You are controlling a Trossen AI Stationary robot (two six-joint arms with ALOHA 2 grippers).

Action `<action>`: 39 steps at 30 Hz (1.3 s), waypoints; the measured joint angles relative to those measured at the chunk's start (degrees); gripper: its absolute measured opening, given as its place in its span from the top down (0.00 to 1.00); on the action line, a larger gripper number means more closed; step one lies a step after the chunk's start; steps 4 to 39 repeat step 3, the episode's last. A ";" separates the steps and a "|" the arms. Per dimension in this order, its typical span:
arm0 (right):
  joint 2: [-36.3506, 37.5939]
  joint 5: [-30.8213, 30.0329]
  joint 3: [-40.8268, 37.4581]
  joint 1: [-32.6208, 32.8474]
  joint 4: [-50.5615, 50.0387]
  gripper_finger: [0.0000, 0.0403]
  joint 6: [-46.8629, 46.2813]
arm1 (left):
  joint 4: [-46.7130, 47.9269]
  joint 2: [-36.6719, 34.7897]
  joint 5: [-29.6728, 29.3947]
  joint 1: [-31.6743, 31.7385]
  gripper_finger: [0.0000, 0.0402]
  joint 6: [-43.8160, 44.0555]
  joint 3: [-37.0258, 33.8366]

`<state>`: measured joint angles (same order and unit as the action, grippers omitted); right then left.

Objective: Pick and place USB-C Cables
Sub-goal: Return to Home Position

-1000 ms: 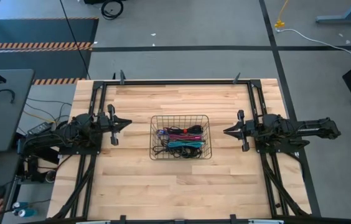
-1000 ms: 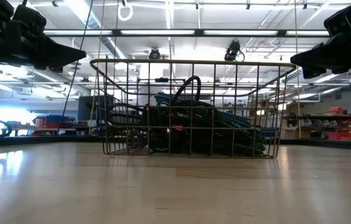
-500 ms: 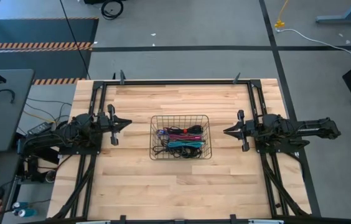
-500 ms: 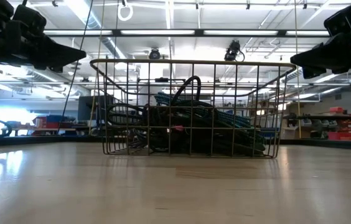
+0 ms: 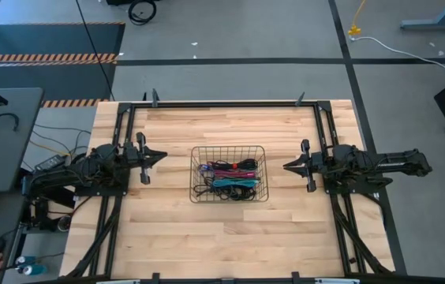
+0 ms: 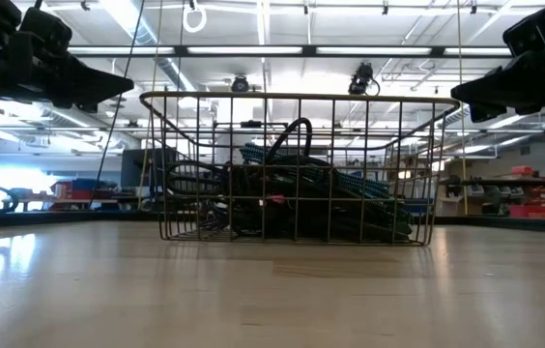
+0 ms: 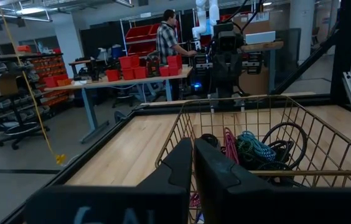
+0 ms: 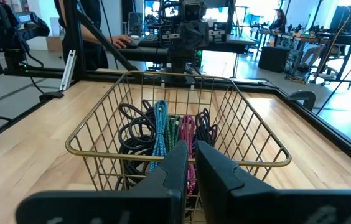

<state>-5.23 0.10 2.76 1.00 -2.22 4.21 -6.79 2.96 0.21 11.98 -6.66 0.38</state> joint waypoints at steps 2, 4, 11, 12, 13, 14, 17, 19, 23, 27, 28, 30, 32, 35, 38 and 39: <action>0.00 -0.01 0.00 -0.01 -0.02 0.90 0.00 | -0.02 0.00 0.00 0.00 0.94 0.00 0.00; 0.00 0.00 0.00 -0.01 -0.02 0.90 0.00 | 0.00 0.00 0.00 -0.02 0.94 0.00 0.00; 0.00 0.00 0.00 -0.01 -0.02 0.90 0.00 | 0.00 0.00 0.00 -0.02 0.94 0.00 0.00; 0.00 0.00 0.00 -0.01 -0.02 0.90 0.00 | 0.00 0.00 0.00 -0.02 0.94 0.00 0.00; 0.00 0.00 0.00 -0.01 -0.02 0.90 0.00 | 0.00 0.00 0.00 -0.02 0.94 0.00 0.00; 0.00 0.00 0.00 -0.01 -0.02 0.90 0.00 | 0.00 0.00 0.00 -0.02 0.94 0.00 0.00; 0.00 0.00 0.00 -0.01 -0.02 0.90 0.00 | 0.00 0.00 0.00 -0.02 0.94 0.00 0.00; 0.00 0.00 0.00 -0.01 -0.02 0.90 0.00 | 0.00 0.00 0.00 -0.02 0.94 0.00 0.00; 0.00 0.00 0.00 -0.01 -0.02 0.90 0.00 | 0.00 0.00 0.00 -0.02 0.94 0.00 0.00; 0.00 0.00 0.00 -0.01 -0.02 0.90 0.00 | 0.00 0.00 0.00 -0.02 0.94 0.00 0.00; 0.00 0.00 0.00 -0.01 -0.02 0.90 0.00 | 0.00 0.00 0.00 -0.02 0.94 0.00 0.00; 0.00 0.00 0.00 -0.01 -0.02 0.90 0.00 | 0.00 0.00 0.00 -0.02 0.94 0.00 0.00; 0.00 0.00 0.00 -0.01 -0.02 0.90 0.00 | 0.00 0.00 0.00 -0.02 0.94 0.00 0.00; 0.00 0.00 0.00 -0.01 -0.02 0.90 0.00 | 0.00 0.00 0.00 -0.02 0.94 0.00 0.00; 0.00 0.00 0.00 -0.01 -0.02 0.90 0.00 | 0.00 0.00 0.00 -0.02 0.94 0.00 0.00; 0.00 0.00 0.00 -0.01 -0.02 0.90 0.00 | 0.00 0.00 0.00 -0.02 0.94 0.00 0.00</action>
